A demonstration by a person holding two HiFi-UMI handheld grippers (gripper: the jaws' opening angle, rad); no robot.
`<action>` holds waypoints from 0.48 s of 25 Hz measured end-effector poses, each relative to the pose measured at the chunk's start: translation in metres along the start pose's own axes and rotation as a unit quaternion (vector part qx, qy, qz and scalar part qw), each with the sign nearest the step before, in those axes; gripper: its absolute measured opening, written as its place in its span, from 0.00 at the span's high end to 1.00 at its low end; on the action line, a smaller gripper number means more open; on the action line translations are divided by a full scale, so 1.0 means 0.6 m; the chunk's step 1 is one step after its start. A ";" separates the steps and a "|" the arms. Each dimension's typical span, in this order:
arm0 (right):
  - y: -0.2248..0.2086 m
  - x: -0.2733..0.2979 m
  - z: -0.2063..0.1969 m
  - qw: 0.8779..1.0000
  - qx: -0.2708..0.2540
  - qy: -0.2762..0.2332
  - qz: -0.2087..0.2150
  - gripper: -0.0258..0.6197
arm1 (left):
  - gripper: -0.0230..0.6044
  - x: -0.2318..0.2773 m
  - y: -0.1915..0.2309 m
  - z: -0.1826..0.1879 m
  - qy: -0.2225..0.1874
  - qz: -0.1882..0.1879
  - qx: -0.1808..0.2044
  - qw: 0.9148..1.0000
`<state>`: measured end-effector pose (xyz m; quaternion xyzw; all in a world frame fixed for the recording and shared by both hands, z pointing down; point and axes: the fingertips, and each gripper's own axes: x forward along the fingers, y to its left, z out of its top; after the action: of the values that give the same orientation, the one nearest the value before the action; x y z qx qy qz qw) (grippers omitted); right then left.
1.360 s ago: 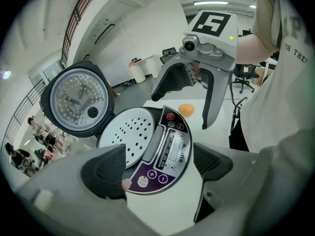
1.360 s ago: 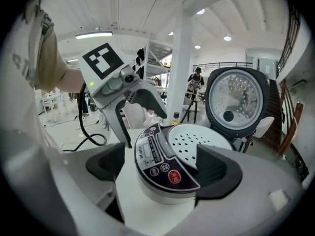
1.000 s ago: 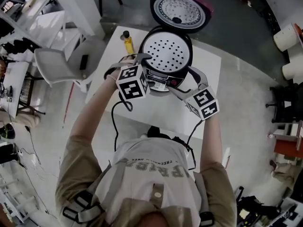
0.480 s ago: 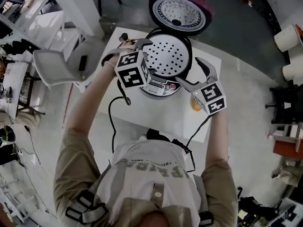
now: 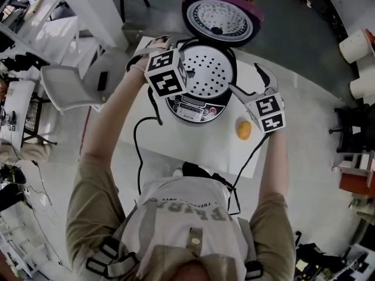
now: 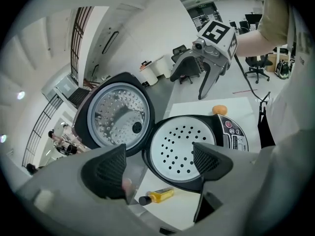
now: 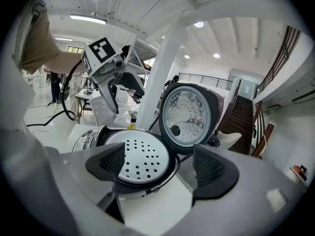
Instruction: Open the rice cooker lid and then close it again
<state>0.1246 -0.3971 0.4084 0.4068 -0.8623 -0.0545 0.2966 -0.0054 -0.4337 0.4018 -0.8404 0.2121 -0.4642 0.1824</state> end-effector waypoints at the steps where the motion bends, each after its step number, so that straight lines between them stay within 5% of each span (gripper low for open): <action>1: -0.009 -0.002 0.003 1.000 0.002 0.004 -0.002 0.29 | 0.26 0.001 0.006 0.002 0.000 0.003 0.001 1.000; 12: -0.108 0.004 0.097 0.999 -0.044 -0.013 -0.025 0.29 | 0.26 -0.004 0.083 0.031 -0.002 0.032 0.020 0.999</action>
<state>0.1345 -0.4501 0.3401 0.4137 -0.8526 -0.1050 0.3016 0.0000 -0.4723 0.3658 -0.8302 0.2287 -0.4609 0.2144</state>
